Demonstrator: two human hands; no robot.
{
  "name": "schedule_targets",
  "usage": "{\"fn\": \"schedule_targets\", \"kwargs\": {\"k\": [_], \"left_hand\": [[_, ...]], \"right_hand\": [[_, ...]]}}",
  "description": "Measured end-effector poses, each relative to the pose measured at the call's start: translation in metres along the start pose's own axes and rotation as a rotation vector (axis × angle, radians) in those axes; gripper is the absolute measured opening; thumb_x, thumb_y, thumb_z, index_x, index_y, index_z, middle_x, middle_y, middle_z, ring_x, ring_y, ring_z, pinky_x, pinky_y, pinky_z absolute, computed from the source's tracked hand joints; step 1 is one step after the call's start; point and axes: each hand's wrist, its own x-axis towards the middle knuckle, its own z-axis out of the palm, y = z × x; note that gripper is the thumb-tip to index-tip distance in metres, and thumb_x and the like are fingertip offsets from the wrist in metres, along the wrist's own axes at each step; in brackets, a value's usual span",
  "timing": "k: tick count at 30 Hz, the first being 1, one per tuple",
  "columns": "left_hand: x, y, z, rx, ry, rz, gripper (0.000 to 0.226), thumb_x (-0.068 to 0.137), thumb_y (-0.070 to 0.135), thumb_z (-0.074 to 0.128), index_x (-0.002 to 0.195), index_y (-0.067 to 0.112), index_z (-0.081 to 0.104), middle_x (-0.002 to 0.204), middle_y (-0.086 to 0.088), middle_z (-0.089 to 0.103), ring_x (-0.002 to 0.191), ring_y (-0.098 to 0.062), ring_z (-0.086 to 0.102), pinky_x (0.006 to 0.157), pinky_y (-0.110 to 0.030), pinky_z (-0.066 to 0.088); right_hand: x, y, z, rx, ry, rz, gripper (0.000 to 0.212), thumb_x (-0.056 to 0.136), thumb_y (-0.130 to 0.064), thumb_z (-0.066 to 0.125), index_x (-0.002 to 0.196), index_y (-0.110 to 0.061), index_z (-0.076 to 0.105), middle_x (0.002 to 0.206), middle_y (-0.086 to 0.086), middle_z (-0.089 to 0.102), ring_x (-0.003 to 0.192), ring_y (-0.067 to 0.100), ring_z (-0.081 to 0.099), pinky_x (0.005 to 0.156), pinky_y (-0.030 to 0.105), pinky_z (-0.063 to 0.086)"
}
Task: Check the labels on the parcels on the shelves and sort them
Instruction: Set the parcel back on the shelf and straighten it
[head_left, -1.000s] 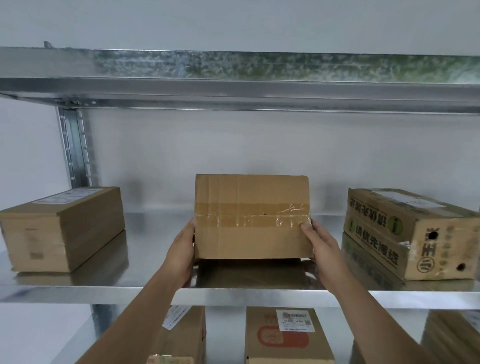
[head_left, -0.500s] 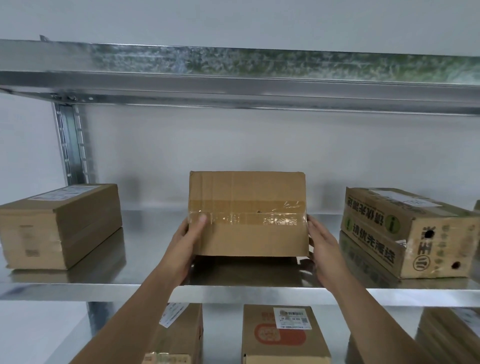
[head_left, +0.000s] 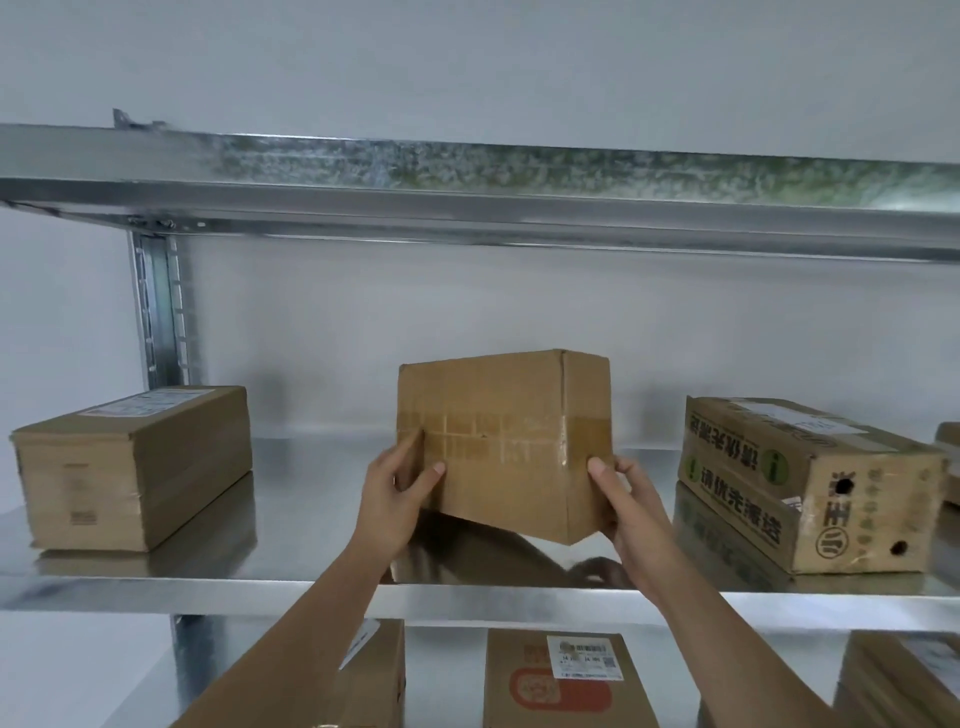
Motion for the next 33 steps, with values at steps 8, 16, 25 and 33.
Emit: {"fn": "schedule_targets", "kwargs": {"k": [8, 16, 25, 33], "left_hand": [[-0.014, 0.022, 0.022, -0.027, -0.131, -0.008, 0.023, 0.106, 0.036, 0.043, 0.123, 0.050, 0.050, 0.110, 0.031, 0.056, 0.100, 0.010, 0.058, 0.073, -0.003, 0.048], [-0.006, 0.009, 0.016, -0.269, -0.290, -0.370, 0.091, 0.064, 0.099, 0.049, 0.139, 0.048, 0.054, 0.141, 0.004, 0.061, 0.134, -0.026, 0.053, 0.111, -0.052, 0.045], [-0.005, 0.008, 0.018, -0.278, -0.355, -0.359, 0.113, 0.044, 0.105, 0.054, 0.138, 0.042, 0.058, 0.137, 0.002, 0.065, 0.132, -0.023, 0.057, 0.116, -0.050, 0.040], [-0.006, 0.012, 0.020, -0.241, -0.329, -0.357, 0.079, 0.077, 0.085, 0.040, 0.135, 0.037, 0.062, 0.129, 0.002, 0.070, 0.123, -0.021, 0.064, 0.111, -0.045, 0.047]], "right_hand": [[-0.009, -0.007, 0.031, -0.052, -0.003, -0.171, 0.046, 0.078, -0.039, 0.076, 0.119, -0.029, 0.059, 0.118, -0.009, 0.070, 0.109, 0.010, 0.067, 0.083, 0.026, 0.057], [-0.008, 0.003, 0.045, 0.104, -0.065, -0.107, 0.032, 0.090, -0.039, 0.061, 0.121, -0.031, 0.066, 0.113, -0.012, 0.074, 0.110, 0.007, 0.067, 0.091, 0.032, 0.056], [-0.005, 0.005, 0.039, 0.151, -0.137, 0.012, 0.039, 0.090, -0.043, 0.062, 0.128, -0.036, 0.065, 0.119, -0.011, 0.073, 0.120, 0.012, 0.062, 0.095, 0.040, 0.052], [-0.005, 0.005, 0.038, 0.169, -0.132, 0.052, 0.029, 0.096, -0.040, 0.062, 0.124, -0.038, 0.067, 0.120, -0.010, 0.073, 0.123, 0.016, 0.061, 0.104, 0.050, 0.050]]}}
